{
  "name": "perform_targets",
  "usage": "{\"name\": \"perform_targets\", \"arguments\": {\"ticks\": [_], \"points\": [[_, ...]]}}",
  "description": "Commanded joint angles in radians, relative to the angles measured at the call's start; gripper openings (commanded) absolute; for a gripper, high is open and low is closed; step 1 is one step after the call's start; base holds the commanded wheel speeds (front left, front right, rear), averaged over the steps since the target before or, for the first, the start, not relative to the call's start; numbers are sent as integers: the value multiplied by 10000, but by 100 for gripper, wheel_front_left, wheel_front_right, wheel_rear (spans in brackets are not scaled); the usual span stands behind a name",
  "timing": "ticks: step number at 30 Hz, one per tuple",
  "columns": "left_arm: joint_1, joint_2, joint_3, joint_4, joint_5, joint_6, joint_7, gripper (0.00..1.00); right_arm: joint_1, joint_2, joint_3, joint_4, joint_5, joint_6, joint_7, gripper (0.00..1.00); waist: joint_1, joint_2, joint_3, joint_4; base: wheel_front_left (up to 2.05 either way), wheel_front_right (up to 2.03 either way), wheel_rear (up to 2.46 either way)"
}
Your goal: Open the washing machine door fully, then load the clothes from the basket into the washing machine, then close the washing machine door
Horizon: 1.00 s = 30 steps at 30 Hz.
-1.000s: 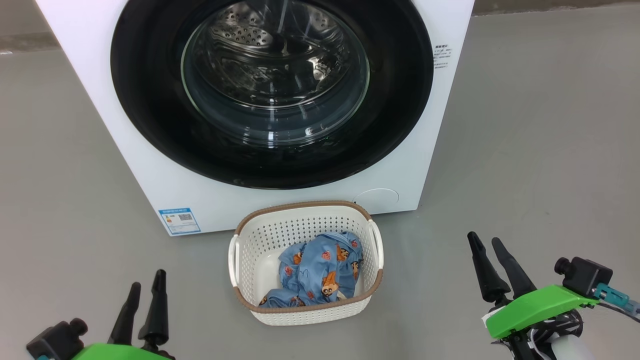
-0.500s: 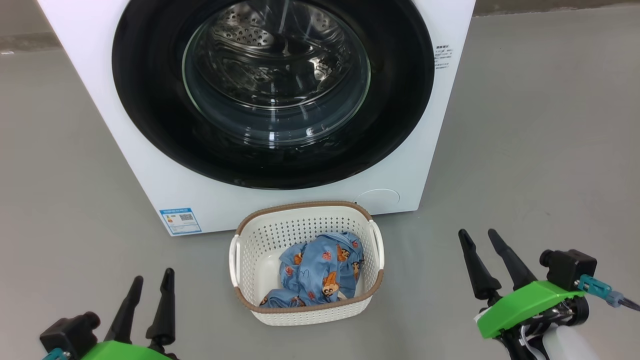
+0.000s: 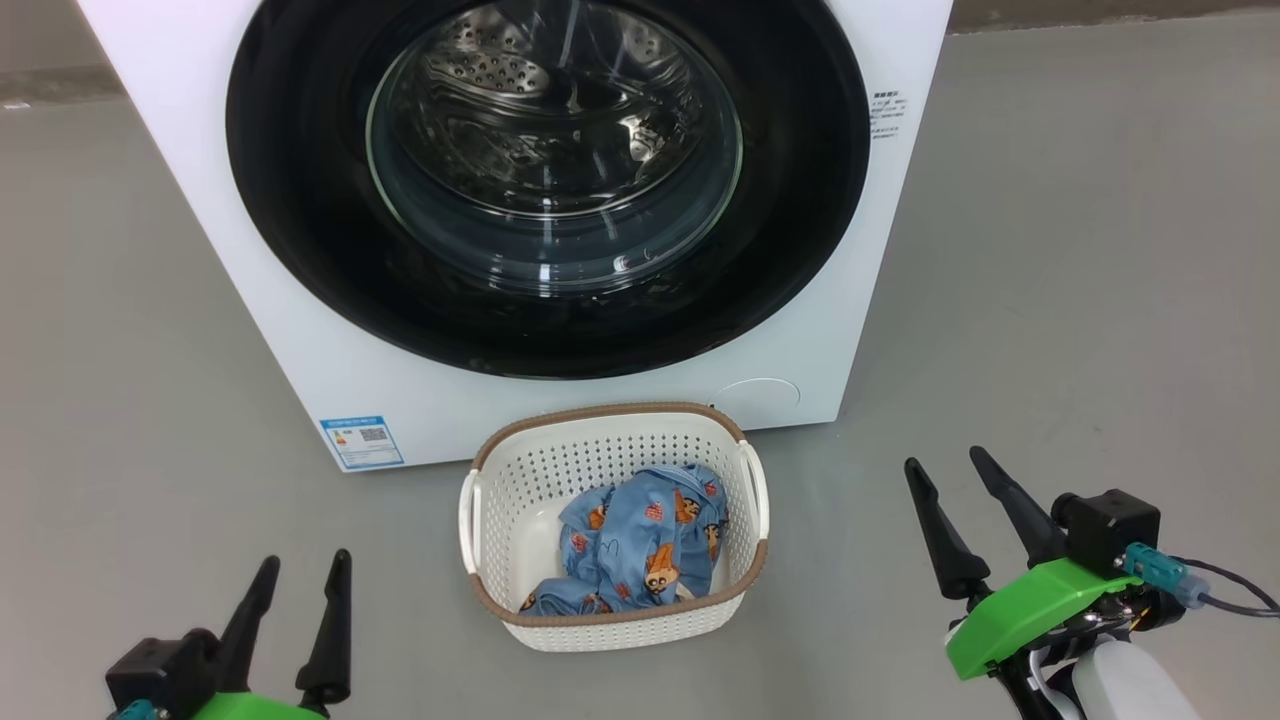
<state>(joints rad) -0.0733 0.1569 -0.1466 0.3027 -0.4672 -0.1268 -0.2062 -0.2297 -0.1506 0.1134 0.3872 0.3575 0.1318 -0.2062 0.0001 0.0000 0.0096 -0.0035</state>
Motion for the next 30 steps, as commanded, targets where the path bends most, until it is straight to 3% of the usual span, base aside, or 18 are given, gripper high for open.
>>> {"name": "perform_targets", "arguments": {"ticks": [1,13,30], "points": [[-573,197,372,-138,403,-35,-196,100,-465,-49,207,-161,-418,-10,-197,100,0,0,2,-8,0,0,0],[-662,41,782,172,1941,-28,-548,100,-696,12,117,13,-1982,-11,-548,100,0,0,46,-26,0,0,0],[-727,-355,1714,490,2496,287,-555,100,-705,390,-793,202,-2473,-11,-555,100,0,0,145,20,0,0,0]]}}
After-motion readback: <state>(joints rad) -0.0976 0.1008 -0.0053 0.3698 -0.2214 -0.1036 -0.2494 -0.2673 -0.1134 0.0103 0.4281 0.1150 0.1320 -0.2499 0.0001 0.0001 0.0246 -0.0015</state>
